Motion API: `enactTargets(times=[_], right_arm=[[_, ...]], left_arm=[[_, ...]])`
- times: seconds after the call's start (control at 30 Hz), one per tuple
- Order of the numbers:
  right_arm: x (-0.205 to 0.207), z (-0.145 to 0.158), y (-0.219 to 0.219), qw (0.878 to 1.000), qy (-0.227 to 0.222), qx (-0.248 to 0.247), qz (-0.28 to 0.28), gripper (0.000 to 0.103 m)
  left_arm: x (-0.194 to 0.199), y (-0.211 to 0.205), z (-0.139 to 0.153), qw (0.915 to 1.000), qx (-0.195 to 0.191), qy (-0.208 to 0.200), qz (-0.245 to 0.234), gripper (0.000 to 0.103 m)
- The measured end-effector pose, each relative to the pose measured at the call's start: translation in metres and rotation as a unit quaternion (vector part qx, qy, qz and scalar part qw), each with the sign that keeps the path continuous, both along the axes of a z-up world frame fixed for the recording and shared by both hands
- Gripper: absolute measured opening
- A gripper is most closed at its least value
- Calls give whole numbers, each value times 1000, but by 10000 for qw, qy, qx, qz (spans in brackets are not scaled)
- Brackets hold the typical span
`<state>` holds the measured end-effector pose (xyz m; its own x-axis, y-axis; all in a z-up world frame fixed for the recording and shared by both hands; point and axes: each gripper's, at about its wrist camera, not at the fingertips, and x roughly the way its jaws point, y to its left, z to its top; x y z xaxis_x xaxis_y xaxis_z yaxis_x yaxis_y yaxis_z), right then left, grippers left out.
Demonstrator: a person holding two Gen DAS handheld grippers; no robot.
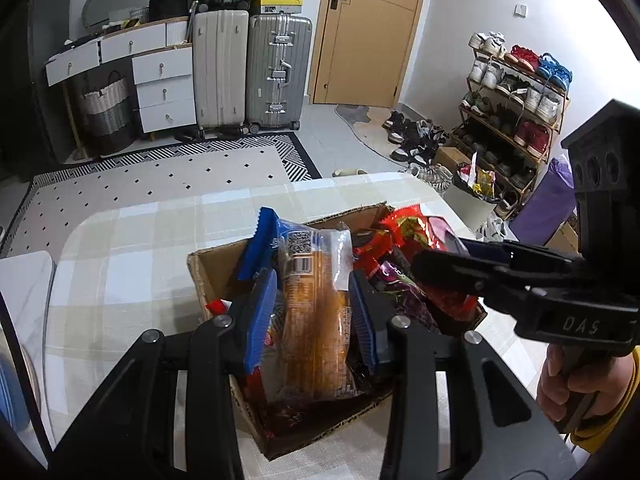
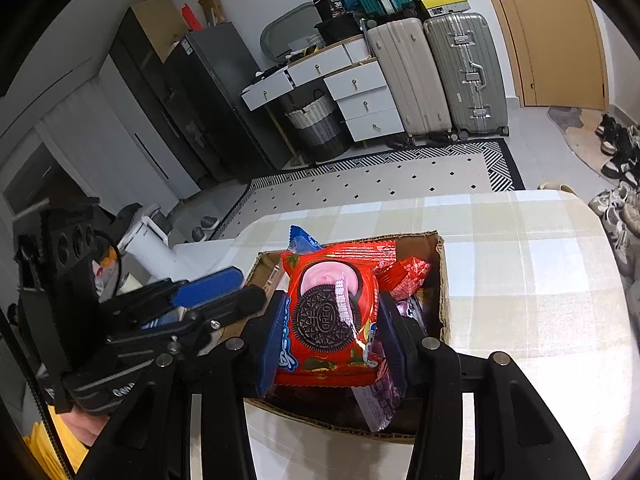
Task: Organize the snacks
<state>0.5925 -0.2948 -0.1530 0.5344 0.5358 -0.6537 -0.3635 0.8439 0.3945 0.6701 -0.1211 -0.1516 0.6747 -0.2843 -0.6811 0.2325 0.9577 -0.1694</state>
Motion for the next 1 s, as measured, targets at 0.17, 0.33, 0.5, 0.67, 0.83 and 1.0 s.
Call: enactTargets(times=[0.17,0.33,0.5,0.67,0.83,1.0], right_arm=[[1,-2,5,9999,7,-81,62,45],[3,-7,5,10000,69,-28,-17,45],[-3,-7,4,10000,8,-35,-50,45],[-15,4,-3,9998,-129,78,-139,45],[-34,26,-5,9991,-381,85,-139,48],[-67,54,-3,9973,-734,53,-70,53]], left_arm=[[-16,8,9,9999,-97,-115,50,38],[-29,16,17,9994,13,-296,172,45],[-43,22,17,9994,-45,-230,259,48],[-60,26,21,9989,-38,-286,358,50],[-87,25,36,9976,15,-484,504,64],[-129,24,63,9950,88,-756,643,80]])
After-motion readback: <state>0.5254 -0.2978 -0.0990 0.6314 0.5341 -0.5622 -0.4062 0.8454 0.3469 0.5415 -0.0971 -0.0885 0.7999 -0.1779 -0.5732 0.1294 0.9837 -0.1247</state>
